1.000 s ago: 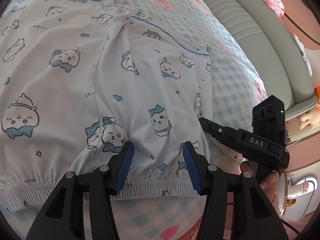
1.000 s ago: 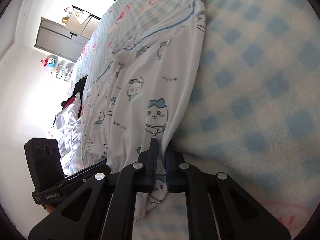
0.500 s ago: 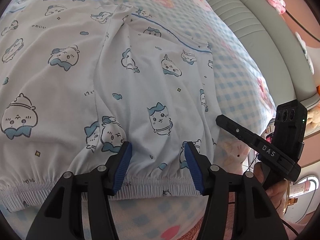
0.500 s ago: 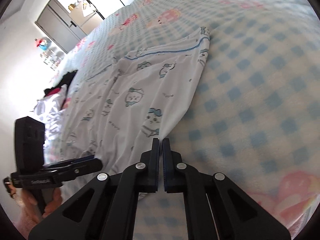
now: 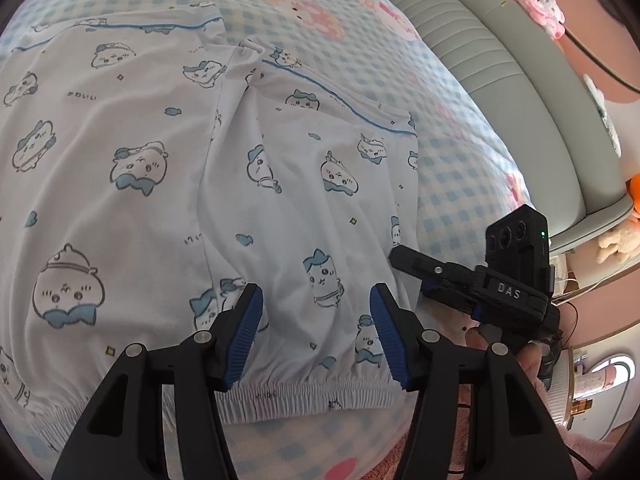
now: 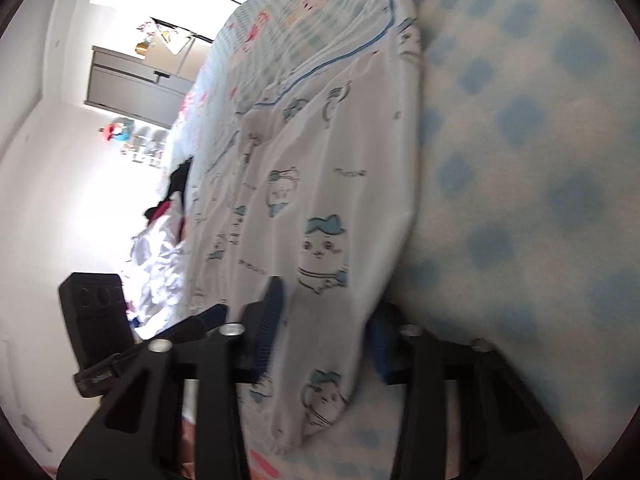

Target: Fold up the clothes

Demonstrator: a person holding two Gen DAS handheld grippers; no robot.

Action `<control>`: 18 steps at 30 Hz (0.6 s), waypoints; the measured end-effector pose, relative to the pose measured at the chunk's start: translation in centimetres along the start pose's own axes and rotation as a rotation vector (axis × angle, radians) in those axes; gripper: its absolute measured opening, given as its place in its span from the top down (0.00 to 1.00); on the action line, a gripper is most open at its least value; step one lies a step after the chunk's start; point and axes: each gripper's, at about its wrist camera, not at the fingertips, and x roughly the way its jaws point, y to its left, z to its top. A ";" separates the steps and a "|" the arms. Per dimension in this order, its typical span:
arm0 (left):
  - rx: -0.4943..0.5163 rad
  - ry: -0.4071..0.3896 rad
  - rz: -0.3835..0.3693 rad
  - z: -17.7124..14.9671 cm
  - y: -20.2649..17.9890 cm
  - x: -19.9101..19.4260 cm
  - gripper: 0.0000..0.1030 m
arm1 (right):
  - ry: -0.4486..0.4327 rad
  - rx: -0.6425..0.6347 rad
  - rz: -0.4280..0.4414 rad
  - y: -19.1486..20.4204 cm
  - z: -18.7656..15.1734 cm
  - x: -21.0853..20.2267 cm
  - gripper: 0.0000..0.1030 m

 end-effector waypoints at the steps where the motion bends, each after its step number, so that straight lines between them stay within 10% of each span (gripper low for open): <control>1: 0.002 0.003 0.002 0.1 0.0 0.2 0.43 | -0.003 -0.009 0.008 0.3 0.1 0.3 0.91; 7: 0.032 0.040 0.024 0.1 -0.1 1.3 0.43 | -0.073 -0.023 -0.046 1.3 -0.7 -0.4 0.97; 18: 0.145 -0.003 0.111 0.2 -2.2 0.9 0.44 | -0.120 -0.195 -0.397 3.7 -1.9 -3.9 0.98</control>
